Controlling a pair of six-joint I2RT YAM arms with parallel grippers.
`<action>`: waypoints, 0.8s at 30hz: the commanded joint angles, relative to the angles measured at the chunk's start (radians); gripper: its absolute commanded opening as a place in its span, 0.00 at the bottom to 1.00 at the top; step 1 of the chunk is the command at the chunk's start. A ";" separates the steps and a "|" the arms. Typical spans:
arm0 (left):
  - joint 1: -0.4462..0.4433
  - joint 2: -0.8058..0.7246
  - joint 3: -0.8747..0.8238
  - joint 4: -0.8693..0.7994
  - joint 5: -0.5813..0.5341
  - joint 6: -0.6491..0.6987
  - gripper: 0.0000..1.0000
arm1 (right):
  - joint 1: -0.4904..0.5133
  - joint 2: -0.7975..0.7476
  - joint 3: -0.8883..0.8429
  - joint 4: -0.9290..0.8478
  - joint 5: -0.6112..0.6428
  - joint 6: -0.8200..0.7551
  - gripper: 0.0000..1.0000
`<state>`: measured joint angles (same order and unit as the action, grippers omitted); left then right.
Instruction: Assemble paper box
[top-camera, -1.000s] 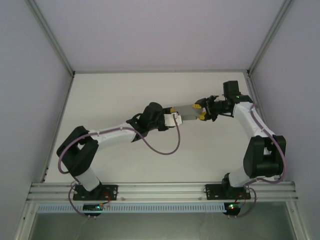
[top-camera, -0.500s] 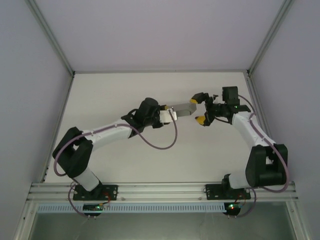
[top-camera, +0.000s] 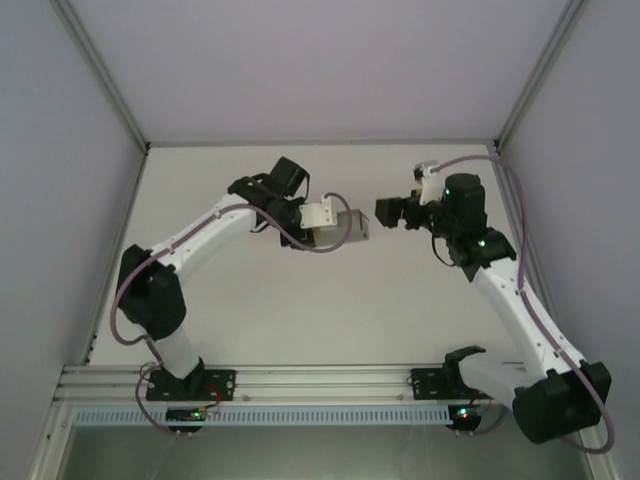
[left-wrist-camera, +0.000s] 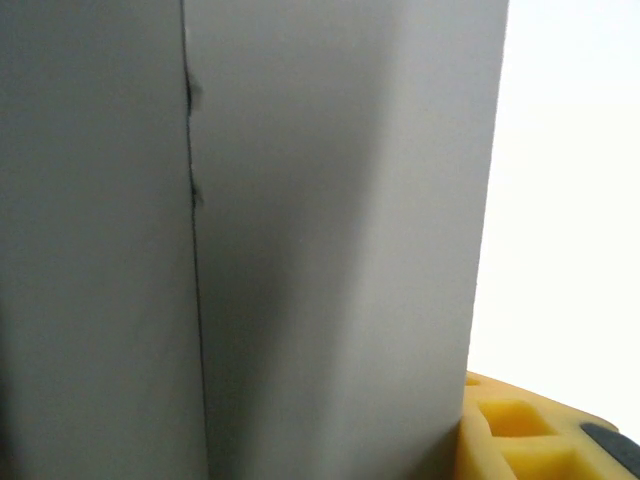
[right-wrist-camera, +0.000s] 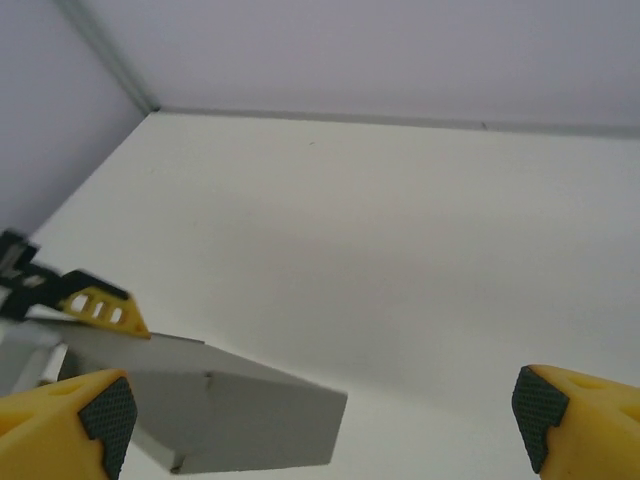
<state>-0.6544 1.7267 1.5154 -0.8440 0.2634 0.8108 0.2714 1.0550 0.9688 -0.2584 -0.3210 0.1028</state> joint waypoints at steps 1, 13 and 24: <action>0.004 0.032 0.010 -0.161 0.032 -0.044 0.26 | 0.027 0.023 -0.008 -0.006 -0.066 -0.186 0.99; 0.007 0.208 0.049 -0.178 0.041 -0.085 0.26 | 0.106 0.324 0.149 -0.276 -0.048 -0.272 0.76; 0.013 0.258 0.096 -0.214 0.052 -0.081 0.27 | 0.142 0.541 0.286 -0.341 -0.137 -0.369 0.35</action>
<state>-0.6468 1.9526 1.5944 -0.9974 0.2924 0.7315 0.4030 1.5856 1.2053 -0.5610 -0.4210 -0.2371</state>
